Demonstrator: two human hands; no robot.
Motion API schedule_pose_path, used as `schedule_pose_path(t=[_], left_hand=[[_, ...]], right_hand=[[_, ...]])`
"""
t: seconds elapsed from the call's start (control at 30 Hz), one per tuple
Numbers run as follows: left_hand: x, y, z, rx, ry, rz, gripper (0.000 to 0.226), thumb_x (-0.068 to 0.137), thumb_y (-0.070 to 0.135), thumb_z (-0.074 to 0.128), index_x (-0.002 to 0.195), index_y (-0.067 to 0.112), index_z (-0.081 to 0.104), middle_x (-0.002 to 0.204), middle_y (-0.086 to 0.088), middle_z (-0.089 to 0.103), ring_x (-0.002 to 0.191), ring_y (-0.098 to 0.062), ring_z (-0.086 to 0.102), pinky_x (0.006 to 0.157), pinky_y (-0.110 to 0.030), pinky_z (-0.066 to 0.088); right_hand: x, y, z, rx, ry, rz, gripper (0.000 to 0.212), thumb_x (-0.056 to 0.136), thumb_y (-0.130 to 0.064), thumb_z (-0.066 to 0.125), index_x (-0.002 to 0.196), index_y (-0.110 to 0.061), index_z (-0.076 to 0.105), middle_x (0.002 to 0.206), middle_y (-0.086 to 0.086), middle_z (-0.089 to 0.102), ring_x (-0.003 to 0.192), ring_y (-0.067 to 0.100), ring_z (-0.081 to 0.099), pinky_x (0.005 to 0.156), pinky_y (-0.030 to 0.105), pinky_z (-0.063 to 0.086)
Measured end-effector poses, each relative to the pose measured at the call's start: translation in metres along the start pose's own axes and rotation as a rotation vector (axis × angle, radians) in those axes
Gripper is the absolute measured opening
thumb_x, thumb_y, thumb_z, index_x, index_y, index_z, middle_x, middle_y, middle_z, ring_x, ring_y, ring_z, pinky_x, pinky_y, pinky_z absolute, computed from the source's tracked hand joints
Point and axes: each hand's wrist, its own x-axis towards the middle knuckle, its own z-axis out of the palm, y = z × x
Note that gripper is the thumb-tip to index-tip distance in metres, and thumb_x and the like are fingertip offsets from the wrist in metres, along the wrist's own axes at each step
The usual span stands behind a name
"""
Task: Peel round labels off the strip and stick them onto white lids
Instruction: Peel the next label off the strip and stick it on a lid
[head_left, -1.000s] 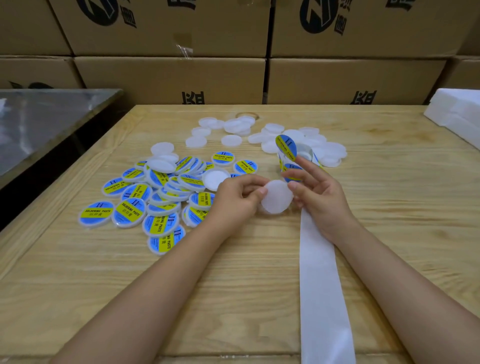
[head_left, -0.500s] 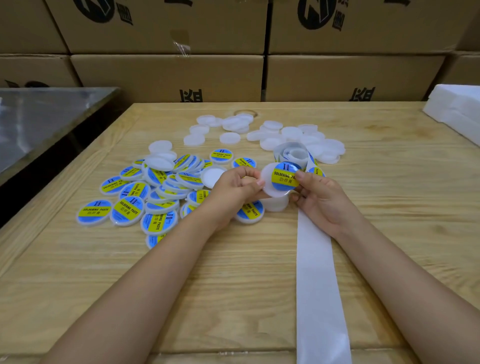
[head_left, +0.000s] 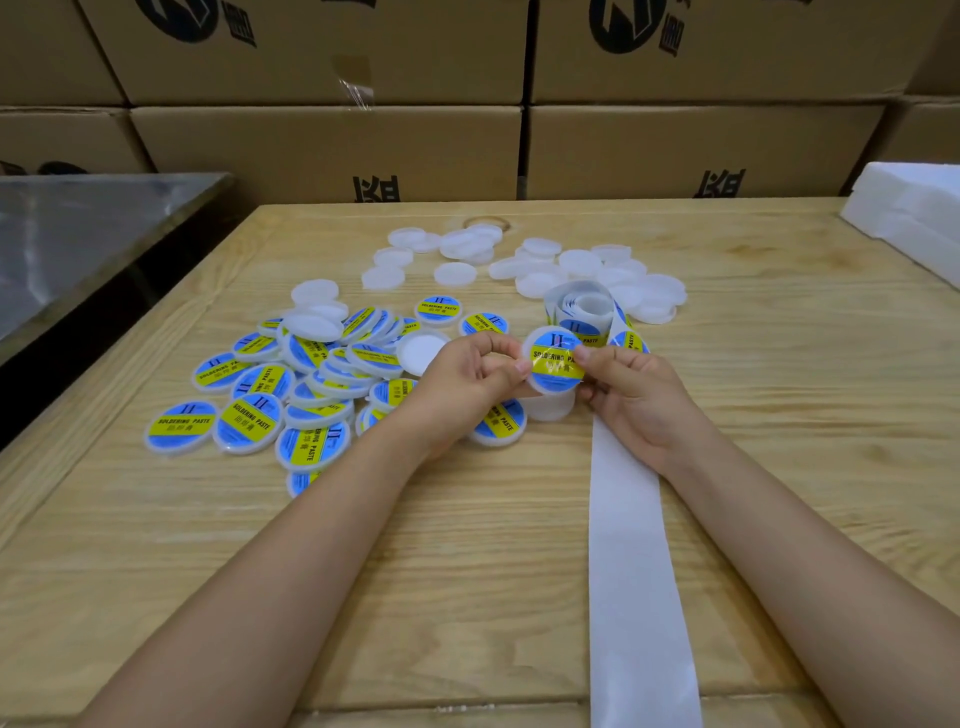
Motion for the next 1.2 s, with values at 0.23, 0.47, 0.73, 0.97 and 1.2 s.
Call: schedule_pose_path(t=[0.23, 0.47, 0.73, 0.97, 1.2], left_hand=[[0.001, -0.002, 0.0, 0.075, 0.018, 0.006, 0.004, 0.093, 0.009, 0.055, 0.089, 0.011, 0.054, 0.104, -0.044, 0.055, 0.101, -0.039, 0.062, 0.099, -0.053, 0.043], [0.005, -0.007, 0.001, 0.004, 0.05, 0.0, 0.011, 0.093, 0.008, 0.054, 0.085, 0.014, 0.053, 0.092, -0.027, 0.066, 0.09, -0.027, 0.069, 0.093, -0.039, 0.049], [0.01, -0.008, 0.002, -0.208, 0.015, -0.002, 0.011, 0.094, 0.005, 0.051, 0.086, 0.009, 0.056, 0.078, -0.006, 0.073, 0.078, -0.017, 0.072, 0.075, -0.02, 0.055], [0.007, -0.006, 0.001, -0.309, -0.062, 0.017, 0.011, 0.094, 0.001, 0.046, 0.089, 0.006, 0.054, 0.074, -0.004, 0.073, 0.073, -0.012, 0.071, 0.07, -0.017, 0.054], [0.007, -0.008, 0.0, -0.304, -0.13, 0.052, 0.011, 0.093, -0.003, 0.045, 0.088, 0.005, 0.052, 0.076, -0.006, 0.072, 0.075, -0.017, 0.071, 0.078, -0.022, 0.056]], right_hand=[[0.0, 0.005, 0.004, -0.122, 0.125, -0.06, 0.011, 0.064, -0.024, 0.073, 0.062, -0.014, 0.068, 0.075, 0.012, 0.06, 0.074, 0.021, 0.048, 0.063, 0.025, 0.039], [-0.007, 0.008, 0.008, -0.399, 0.227, -0.275, 0.014, 0.078, -0.009, 0.073, 0.069, -0.016, 0.065, 0.065, -0.009, 0.067, 0.067, 0.006, 0.062, 0.067, 0.017, 0.05], [-0.019, 0.007, 0.019, -0.728, 0.364, -0.494, 0.008, 0.08, -0.014, 0.072, 0.088, -0.012, 0.071, 0.081, -0.003, 0.07, 0.071, 0.006, 0.061, 0.072, 0.019, 0.048], [-0.021, 0.008, 0.023, -0.668, 0.406, -0.535, 0.014, 0.081, -0.014, 0.072, 0.089, -0.024, 0.068, 0.077, -0.013, 0.067, 0.072, 0.0, 0.064, 0.075, 0.021, 0.051], [-0.018, 0.005, 0.025, -0.616, 0.461, -0.494, 0.024, 0.085, -0.017, 0.068, 0.104, -0.031, 0.064, 0.074, -0.014, 0.068, 0.067, -0.003, 0.062, 0.069, 0.018, 0.047]])
